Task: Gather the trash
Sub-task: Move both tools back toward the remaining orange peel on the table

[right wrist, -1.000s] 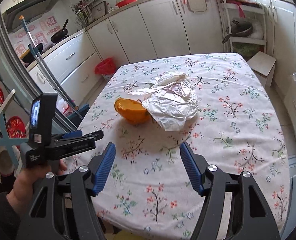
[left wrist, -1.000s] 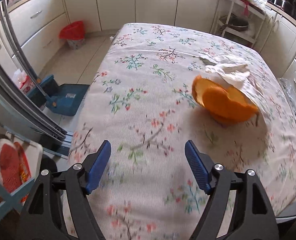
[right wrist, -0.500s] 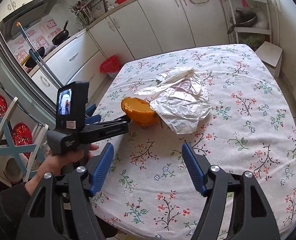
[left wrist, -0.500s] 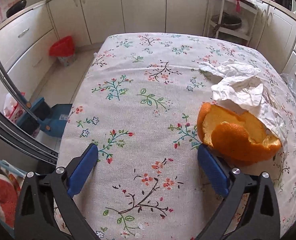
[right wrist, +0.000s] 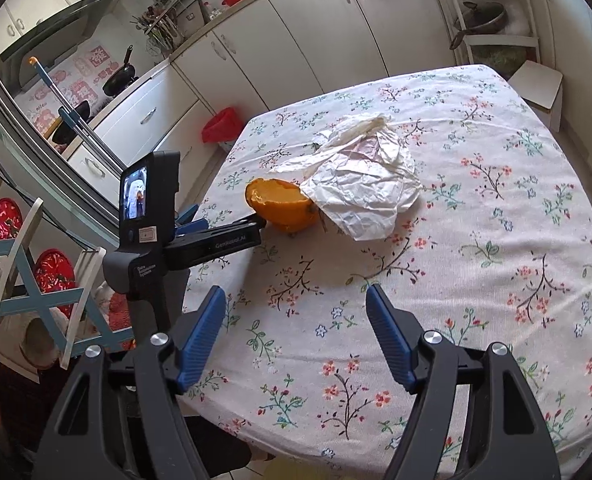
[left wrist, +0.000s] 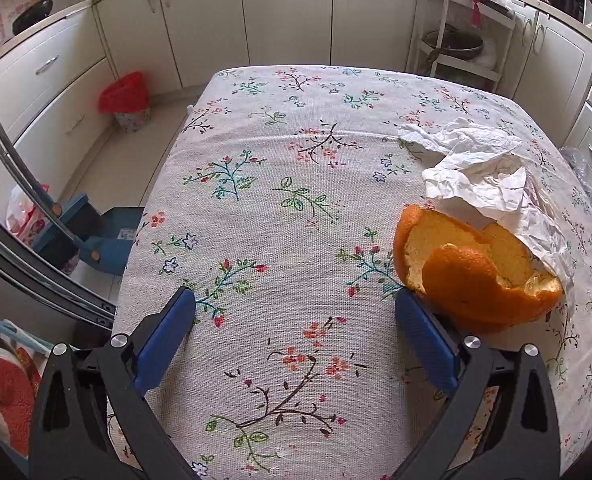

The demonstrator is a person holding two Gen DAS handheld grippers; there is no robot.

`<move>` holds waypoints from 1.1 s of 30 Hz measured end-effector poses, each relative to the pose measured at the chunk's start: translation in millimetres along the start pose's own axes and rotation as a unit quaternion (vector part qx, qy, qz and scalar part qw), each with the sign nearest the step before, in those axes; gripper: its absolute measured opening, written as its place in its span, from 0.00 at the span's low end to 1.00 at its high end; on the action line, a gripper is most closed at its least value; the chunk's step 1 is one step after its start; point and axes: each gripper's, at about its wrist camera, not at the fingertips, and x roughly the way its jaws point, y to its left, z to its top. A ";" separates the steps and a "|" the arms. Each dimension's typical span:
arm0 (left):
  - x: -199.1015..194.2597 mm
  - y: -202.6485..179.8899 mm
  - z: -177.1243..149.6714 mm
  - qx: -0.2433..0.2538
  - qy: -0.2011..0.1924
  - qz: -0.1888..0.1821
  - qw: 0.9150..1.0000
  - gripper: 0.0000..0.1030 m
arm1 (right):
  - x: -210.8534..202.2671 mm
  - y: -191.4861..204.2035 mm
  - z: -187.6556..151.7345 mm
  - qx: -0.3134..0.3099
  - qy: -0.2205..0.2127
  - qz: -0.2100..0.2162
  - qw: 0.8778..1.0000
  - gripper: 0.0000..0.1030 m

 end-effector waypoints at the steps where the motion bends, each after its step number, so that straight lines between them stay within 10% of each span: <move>1: 0.0 0.0 0.0 0.000 0.000 0.000 1.000 0.93 | -0.4 -0.3 -2.1 0.001 0.001 -0.001 1.000 0.69; 19: 0.3 -0.4 0.2 0.000 0.000 0.000 1.000 0.93 | 16.4 -21.6 -19.7 0.032 0.037 -0.027 0.998 0.69; 33: 0.4 -0.5 0.2 0.000 0.000 0.000 1.000 0.93 | -9.5 -11.1 -9.2 0.009 -0.020 -0.036 0.999 0.70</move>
